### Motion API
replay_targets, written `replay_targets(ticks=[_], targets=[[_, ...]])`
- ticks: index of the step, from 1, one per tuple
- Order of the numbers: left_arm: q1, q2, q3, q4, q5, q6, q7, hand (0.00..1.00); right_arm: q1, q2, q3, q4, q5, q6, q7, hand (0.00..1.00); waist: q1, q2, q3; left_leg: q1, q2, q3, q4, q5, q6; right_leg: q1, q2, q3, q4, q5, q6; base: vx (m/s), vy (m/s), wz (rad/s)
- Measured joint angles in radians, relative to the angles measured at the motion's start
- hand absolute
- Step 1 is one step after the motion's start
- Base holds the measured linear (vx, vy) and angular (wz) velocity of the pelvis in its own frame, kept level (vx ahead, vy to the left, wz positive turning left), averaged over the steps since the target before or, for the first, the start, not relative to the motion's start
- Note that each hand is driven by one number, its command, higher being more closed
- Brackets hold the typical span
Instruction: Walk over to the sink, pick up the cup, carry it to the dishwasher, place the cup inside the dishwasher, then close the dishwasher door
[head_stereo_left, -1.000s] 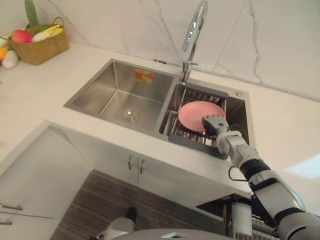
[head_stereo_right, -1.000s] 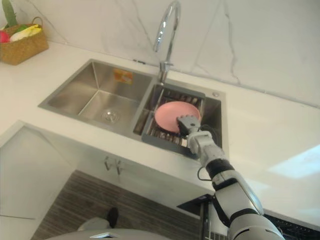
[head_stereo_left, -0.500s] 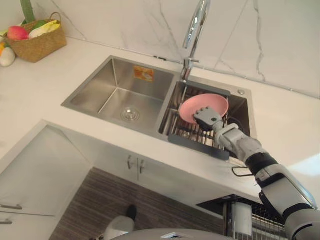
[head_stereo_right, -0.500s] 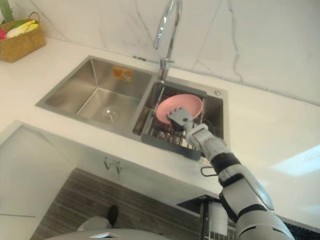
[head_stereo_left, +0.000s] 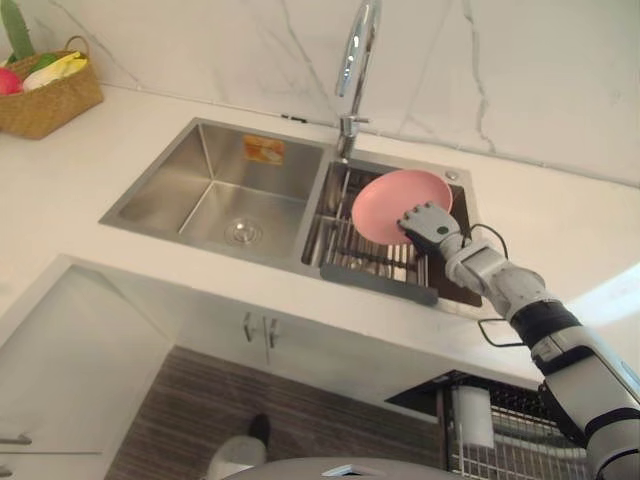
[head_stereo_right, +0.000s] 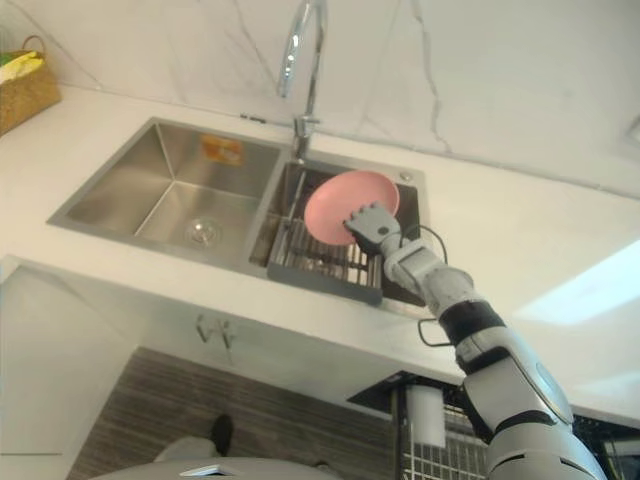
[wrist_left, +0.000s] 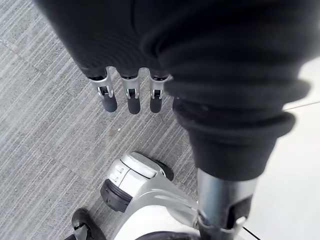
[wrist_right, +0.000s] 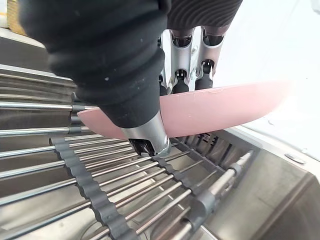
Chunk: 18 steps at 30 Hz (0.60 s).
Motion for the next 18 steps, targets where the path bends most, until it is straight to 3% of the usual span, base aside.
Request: replay_targets(ticks=[12, 15, 18], targets=[[0.006, 0.025, -0.037, 0.002, 0.006, 0.001, 0.001, 0.0, 0.038, -0.099, -0.089, -0.092, -0.011, -0.027, -0.042, 1.0, -0.031, -0.006, -0.005, 0.011, 0.003, 0.066, 0.0, -0.004, 0.008, -0.019, 0.001, 0.071, -0.016, 0.027, 0.004, 0.01, 0.015, -0.17], [0.014, 0.028, -0.038, 0.003, 0.01, 0.001, 0.002, 0.0, 0.097, -0.116, -0.17, -0.158, -0.01, -0.028, -0.044, 1.0, -0.037, -0.011, -0.017, 0.015, 0.007, 0.098, 0.0, -0.015, 0.004, -0.04, 0.001, 0.105, -0.016, 0.031, 0.002, 0.01, 0.014, -0.34], [0.02, 0.029, -0.05, 0.012, 0.019, 0.002, 0.008, 0.0, 0.152, -0.14, -0.26, -0.208, 0.015, -0.026, -0.045, 1.0, -0.062, -0.013, -0.035, 0.019, 0.007, 0.13, 0.0, -0.021, 0.01, -0.055, 0.001, 0.138, -0.018, 0.038, 0.004, 0.03, 0.001, -0.34]])
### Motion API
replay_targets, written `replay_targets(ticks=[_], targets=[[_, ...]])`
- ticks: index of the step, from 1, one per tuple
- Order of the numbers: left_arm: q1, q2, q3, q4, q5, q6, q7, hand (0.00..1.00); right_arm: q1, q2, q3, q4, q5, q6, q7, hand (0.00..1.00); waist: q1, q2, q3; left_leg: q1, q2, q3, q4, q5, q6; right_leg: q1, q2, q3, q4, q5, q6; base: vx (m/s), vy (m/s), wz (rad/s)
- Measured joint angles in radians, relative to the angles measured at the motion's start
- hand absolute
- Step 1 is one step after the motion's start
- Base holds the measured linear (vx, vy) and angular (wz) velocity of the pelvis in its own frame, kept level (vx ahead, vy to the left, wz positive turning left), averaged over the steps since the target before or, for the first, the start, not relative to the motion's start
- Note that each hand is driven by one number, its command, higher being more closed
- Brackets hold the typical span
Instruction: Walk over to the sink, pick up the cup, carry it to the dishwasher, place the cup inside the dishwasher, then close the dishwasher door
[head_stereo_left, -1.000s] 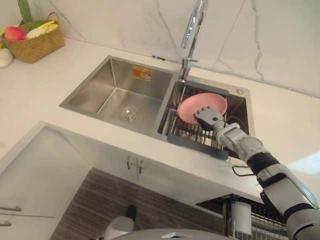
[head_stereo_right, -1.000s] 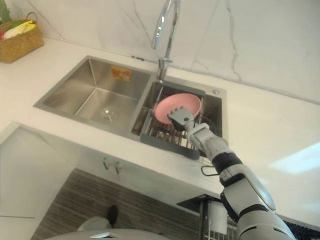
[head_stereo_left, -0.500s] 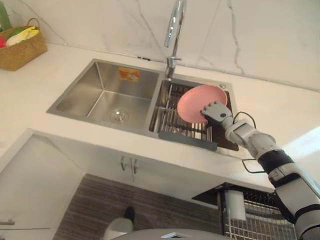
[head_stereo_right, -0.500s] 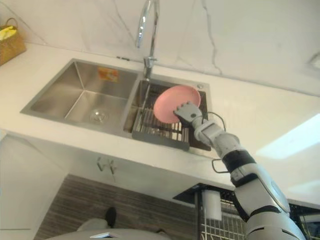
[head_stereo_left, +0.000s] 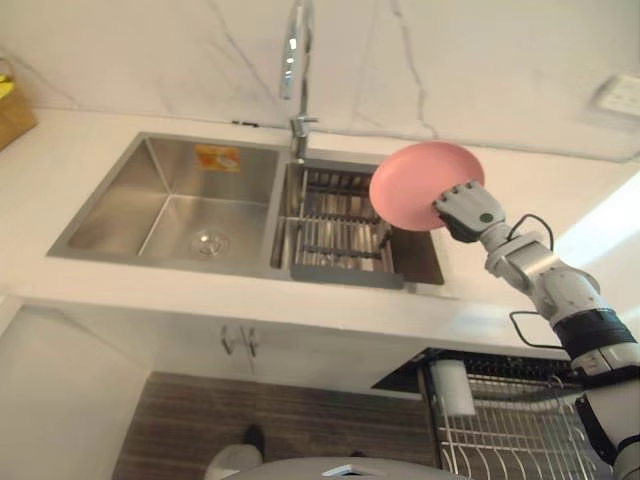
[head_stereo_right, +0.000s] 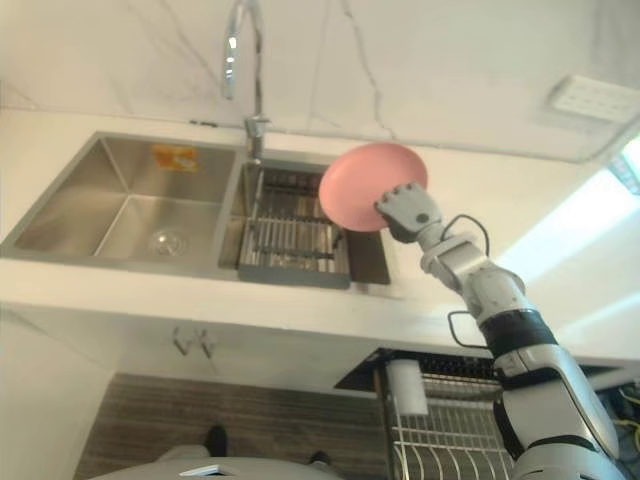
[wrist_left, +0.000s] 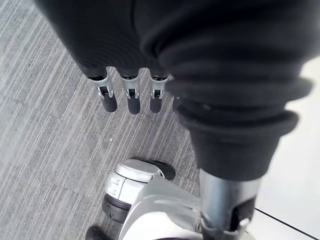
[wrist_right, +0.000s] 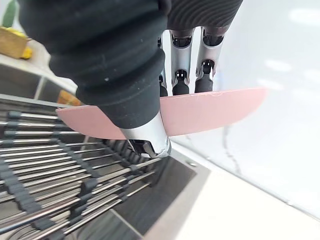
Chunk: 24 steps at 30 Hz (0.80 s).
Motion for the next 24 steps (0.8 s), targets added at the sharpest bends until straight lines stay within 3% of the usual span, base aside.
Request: replay_targets(ticks=[9, 16, 18, 20, 21, 23, 24], targets=[[0.04, 0.018, -0.023, 0.03, 0.024, 0.007, 0.008, 0.0, 0.288, -0.043, -0.329, -0.167, 0.114, 0.063, -0.036, 1.0, -0.093, -0.018, -0.062, 0.026, 0.004, 0.123, 0.001, -0.032, -0.001, -0.062, 0.003, 0.133, 0.004, 0.015, -0.002, 0.02, 0.007, -0.43], [0.045, 0.032, -0.036, 0.047, 0.078, 0.019, 0.006, 0.0, 0.458, -0.043, -0.464, -0.18, 0.161, 0.106, -0.102, 1.0, -0.153, -0.028, -0.069, 0.06, -0.014, 0.205, 0.004, -0.058, 0.003, -0.115, -0.011, 0.222, 0.067, -0.011, -0.005, -0.02, 0.038, -0.39], [0.051, 0.035, -0.042, 0.046, 0.077, 0.02, -0.001, 0.0, 0.473, -0.043, -0.489, -0.18, 0.192, 0.11, -0.112, 1.0, -0.16, -0.03, -0.068, 0.071, -0.02, 0.24, 0.006, -0.067, 0.008, -0.134, -0.02, 0.227, 0.086, -0.008, -0.03, 0.0, 0.073, -0.59], [0.05, 0.041, -0.039, 0.045, 0.076, 0.036, -0.013, 0.0, 0.473, -0.043, -0.502, -0.18, 0.229, 0.119, -0.147, 1.0, -0.164, -0.032, -0.067, 0.085, -0.017, 0.293, 0.006, -0.082, 0.004, -0.153, -0.019, 0.212, 0.086, -0.006, -0.115, 0.0, 0.073, -0.84], [0.05, 0.045, -0.037, 0.045, 0.076, 0.039, -0.014, 0.0, 0.473, -0.043, -0.503, -0.181, 0.233, 0.12, -0.151, 1.0, -0.164, -0.034, -0.067, 0.089, -0.016, 0.302, 0.006, -0.086, 0.004, -0.156, -0.019, 0.204, 0.086, -0.009, -0.131, 0.01, 0.064, -0.91], [0.045, 0.049, -0.035, 0.042, 0.076, 0.057, -0.015, 0.0, 0.486, -0.042, -0.503, -0.182, 0.271, 0.119, -0.153, 1.0, -0.166, -0.036, -0.065, 0.091, 0.003, 0.343, 0.006, -0.102, 0.006, -0.175, -0.02, 0.134, 0.098, -0.07, -0.204, 0.0, 0.05, -0.86], [0.044, 0.05, -0.035, 0.039, 0.076, 0.065, -0.015, 0.0, 0.495, -0.04, -0.503, -0.182, 0.275, 0.119, -0.152, 1.0, -0.167, -0.026, -0.064, 0.084, 0.018, 0.35, 0.002, -0.106, 0.009, -0.178, -0.02, 0.1, 0.11, -0.11, -0.211, -0.04, 0.022, -0.72]])
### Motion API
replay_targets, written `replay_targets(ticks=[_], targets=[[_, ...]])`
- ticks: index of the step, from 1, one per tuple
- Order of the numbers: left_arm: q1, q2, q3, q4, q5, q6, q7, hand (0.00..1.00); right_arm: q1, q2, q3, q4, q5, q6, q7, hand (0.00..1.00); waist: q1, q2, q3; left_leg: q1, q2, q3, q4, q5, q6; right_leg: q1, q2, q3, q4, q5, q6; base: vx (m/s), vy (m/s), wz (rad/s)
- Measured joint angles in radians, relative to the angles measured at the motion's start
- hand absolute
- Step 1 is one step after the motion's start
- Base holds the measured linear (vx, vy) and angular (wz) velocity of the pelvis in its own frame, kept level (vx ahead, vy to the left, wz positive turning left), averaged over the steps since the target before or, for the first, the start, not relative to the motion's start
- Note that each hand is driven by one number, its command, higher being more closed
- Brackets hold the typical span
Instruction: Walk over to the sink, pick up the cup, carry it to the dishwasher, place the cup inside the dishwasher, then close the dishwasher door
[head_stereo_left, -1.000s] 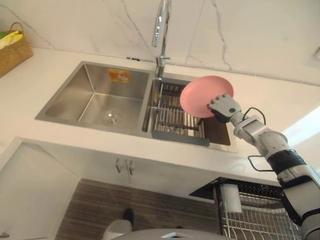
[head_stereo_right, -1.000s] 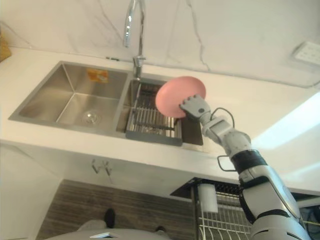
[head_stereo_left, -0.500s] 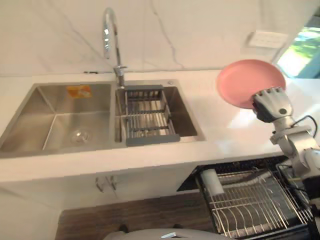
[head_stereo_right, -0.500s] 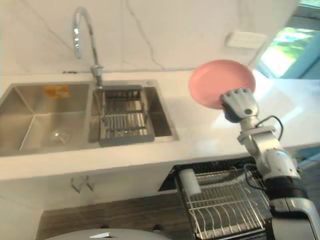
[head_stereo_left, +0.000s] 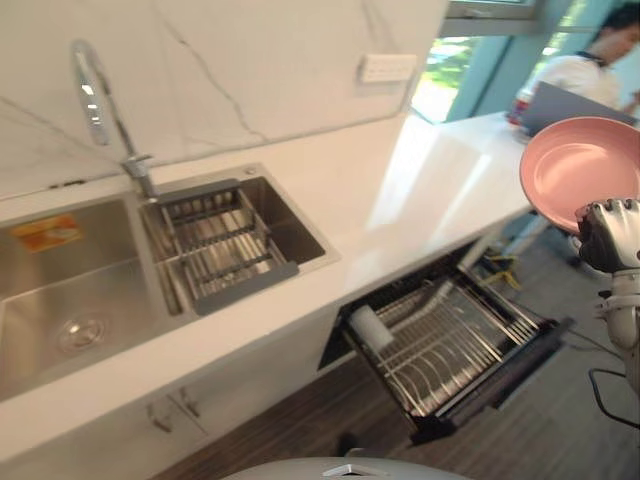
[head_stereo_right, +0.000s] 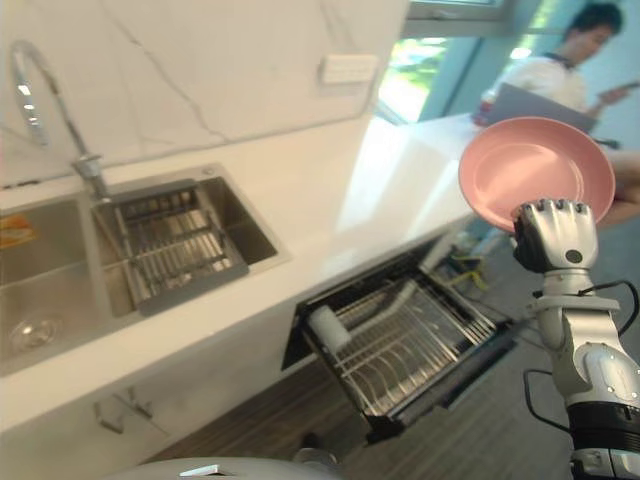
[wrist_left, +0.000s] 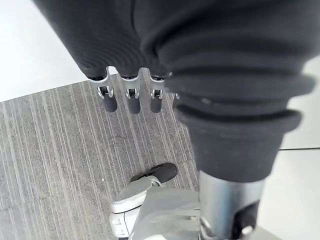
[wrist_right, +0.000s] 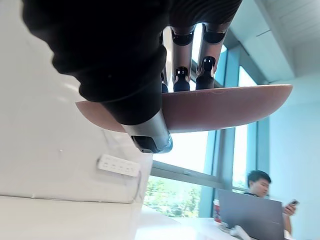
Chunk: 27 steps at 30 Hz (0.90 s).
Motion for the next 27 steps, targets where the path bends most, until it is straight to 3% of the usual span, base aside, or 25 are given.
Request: replay_targets(ticks=[1, 3, 4, 5, 8, 9, 12, 18, 22, 27], targets=[[-0.003, 0.0, 0.0, -0.007, 0.0, 0.013, 0.0, 0.0, 0.015, 0.008, 0.001, 0.001, 0.019, -0.002, 0.001, 1.0, -0.004, 0.022, 0.009, -0.006, 0.031, 0.025, 0.0, -0.005, 0.01, -0.023, -0.002, -0.049, 0.073, -0.012, 0.013, -0.04, 0.009, -0.42], [-0.008, 0.011, 0.001, -0.011, -0.001, 0.022, 0.0, 0.0, 0.038, 0.021, 0.001, 0.003, 0.034, -0.002, 0.001, 1.0, -0.02, 0.032, 0.01, -0.026, 0.072, 0.025, 0.031, -0.017, 0.004, -0.025, 0.011, -0.089, 0.189, -0.007, 0.032, 0.04, -0.028, -0.23], [-0.007, 0.026, 0.011, -0.017, -0.002, 0.022, -0.002, 0.0, 0.04, 0.022, 0.001, 0.004, 0.039, -0.002, 0.001, 1.0, -0.014, 0.013, 0.009, -0.04, 0.076, 0.022, 0.061, -0.033, -0.008, 0.002, 0.018, -0.101, 0.184, 0.012, 0.053, 0.12, -0.118, -0.18], [-0.005, 0.048, 0.029, -0.043, -0.012, 0.019, -0.017, 0.0, 0.038, 0.03, 0.0, 0.007, 0.065, -0.002, -0.005, 1.0, -0.004, -0.022, 0.004, -0.057, 0.063, 0.027, 0.096, -0.045, -0.022, 0.044, 0.019, -0.104, 0.091, 0.062, 0.097, 0.14, -0.142, -0.29], [-0.03, 0.038, 0.059, -0.059, -0.032, 0.018, -0.028, 0.0, -0.017, 0.077, -0.02, 0.056, 0.075, 0.001, -0.035, 1.0, 0.044, -0.03, 0.01, -0.111, 0.064, 0.03, 0.157, -0.049, -0.017, 0.063, 0.042, -0.099, -0.074, 0.109, 0.159, 0.07, -0.127, -0.43], [-0.044, 0.02, 0.059, -0.054, -0.039, 0.019, -0.015, 0.0, -0.033, 0.094, -0.021, 0.075, 0.082, 0.002, -0.034, 1.0, 0.041, -0.008, 0.023, -0.126, 0.068, 0.002, 0.172, -0.049, -0.018, 0.065, 0.046, -0.099, -0.082, 0.114, 0.16, 0.07, -0.125, -0.15], [-0.038, -0.013, 0.064, -0.047, -0.04, 0.02, 0.01, 0.0, -0.023, 0.128, -0.021, 0.123, 0.109, 0.008, -0.024, 1.0, 0.042, 0.022, 0.03, -0.114, 0.081, -0.021, 0.172, -0.06, -0.033, 0.079, 0.064, -0.1, -0.085, 0.113, 0.157, 0.06, -0.051, -0.05], [-0.037, -0.016, 0.067, -0.049, -0.049, 0.007, 0.025, 0.0, 0.052, 0.182, -0.028, 0.124, 0.127, 0.008, 0.02, 1.0, 0.045, 0.018, 0.034, -0.122, 0.07, -0.076, 0.167, -0.064, -0.04, 0.08, 0.058, -0.108, -0.093, 0.113, 0.159, -0.04, 0.021, 0.03], [-0.038, -0.03, 0.064, -0.052, -0.048, -0.006, 0.027, 0.0, 0.052, 0.239, -0.027, 0.122, 0.142, 0.027, 0.057, 1.0, 0.048, 0.031, 0.049, -0.144, 0.037, -0.128, 0.166, -0.054, -0.022, 0.078, 0.028, -0.134, -0.093, 0.122, 0.174, -0.1, 0.074, 0.24], [-0.047, -0.059, 0.056, -0.078, -0.05, -0.026, 0.029, 0.0, 0.039, 0.249, 0.007, 0.122, 0.141, 0.068, 0.098, 1.0, 0.084, 0.062, 0.076, -0.191, 0.001, -0.169, 0.158, -0.036, -0.001, 0.052, -0.005, -0.169, -0.098, 0.14, 0.18, -0.1, 0.086, 0.28]])
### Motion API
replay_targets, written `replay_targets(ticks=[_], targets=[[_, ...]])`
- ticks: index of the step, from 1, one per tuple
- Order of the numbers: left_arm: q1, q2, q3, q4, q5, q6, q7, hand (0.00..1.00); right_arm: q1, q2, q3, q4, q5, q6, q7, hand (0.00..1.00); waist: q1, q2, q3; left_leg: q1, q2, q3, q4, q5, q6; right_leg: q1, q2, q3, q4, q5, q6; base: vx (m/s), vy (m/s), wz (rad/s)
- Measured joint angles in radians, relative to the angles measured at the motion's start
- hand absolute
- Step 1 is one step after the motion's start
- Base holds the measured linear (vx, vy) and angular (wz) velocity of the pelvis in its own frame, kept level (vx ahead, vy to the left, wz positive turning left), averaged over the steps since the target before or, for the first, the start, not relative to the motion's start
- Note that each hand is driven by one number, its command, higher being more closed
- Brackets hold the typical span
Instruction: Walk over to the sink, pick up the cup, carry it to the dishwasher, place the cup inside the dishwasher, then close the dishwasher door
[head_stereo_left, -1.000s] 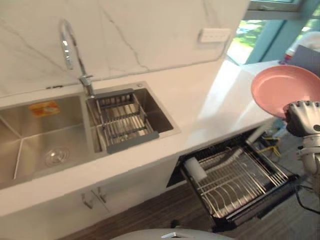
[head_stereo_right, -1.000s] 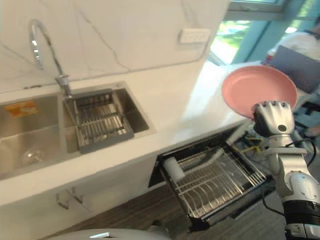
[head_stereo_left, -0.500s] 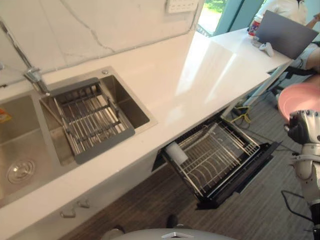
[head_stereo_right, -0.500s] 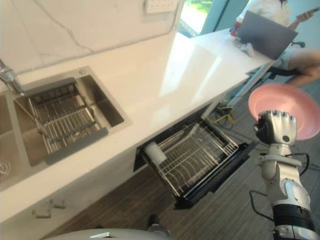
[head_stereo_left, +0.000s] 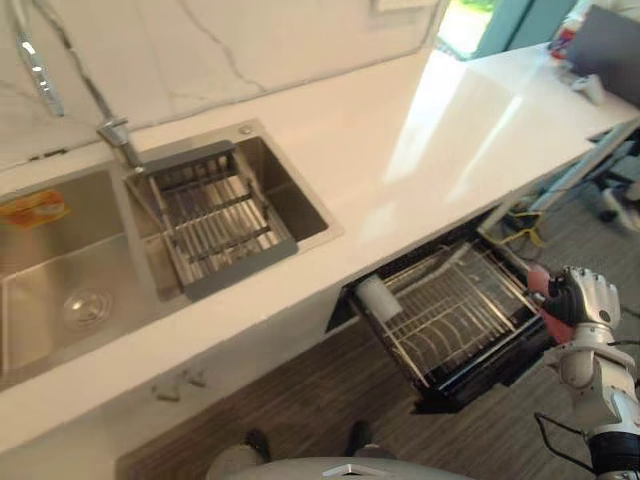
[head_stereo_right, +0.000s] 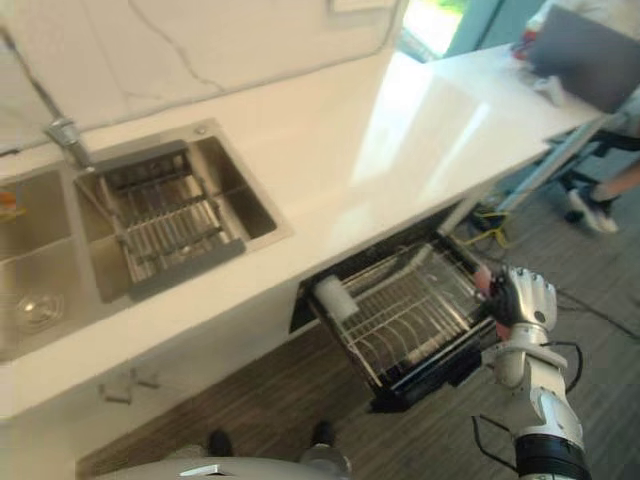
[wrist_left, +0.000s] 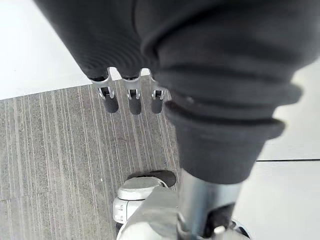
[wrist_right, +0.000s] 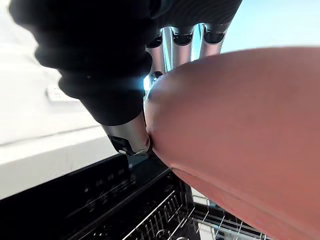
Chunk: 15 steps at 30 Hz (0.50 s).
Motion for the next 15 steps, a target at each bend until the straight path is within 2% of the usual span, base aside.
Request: replay_targets(ticks=[2, 8, 12, 15], targets=[[0.0, -0.007, -0.002, -0.005, -0.007, -0.002, -0.005, 0.0, -0.017, 0.015, 0.031, 0.0, 0.0, 0.015, 0.007, 1.0, 0.006, 0.011, 0.006, -0.009, -0.011, -0.015, -0.023, 0.02, 0.005, -0.007, -0.007, -0.016, -0.006, 0.008, 0.005, -0.06, 0.058, 0.23], [-0.008, -0.006, -0.002, -0.01, -0.008, -0.015, -0.014, 0.0, -0.065, 0.047, 0.097, 0.038, 0.0, 0.053, 0.026, 1.0, 0.02, 0.011, 0.05, -0.035, -0.023, -0.062, -0.026, 0.046, 0.021, -0.006, -0.011, -0.053, -0.012, 0.014, 0.008, -0.02, 0.024, 0.21], [-0.027, 0.0, -0.002, -0.011, -0.009, -0.033, -0.027, 0.0, -0.118, 0.045, 0.106, 0.099, 0.011, 0.081, 0.021, 1.0, 0.032, 0.016, 0.102, -0.058, -0.028, -0.089, -0.025, 0.059, 0.025, -0.011, -0.012, -0.076, -0.011, 0.019, 0.013, -0.01, 0.022, 0.21], [-0.065, 0.007, -0.002, -0.014, -0.013, -0.038, -0.028, 0.0, -0.18, 0.032, 0.135, 0.132, 0.053, 0.097, 0.015, 1.0, 0.043, 0.014, 0.164, -0.098, -0.03, -0.121, -0.024, 0.077, 0.026, -0.044, -0.01, -0.085, -0.009, 0.031, 0.006, -0.04, 0.019, 0.12]])
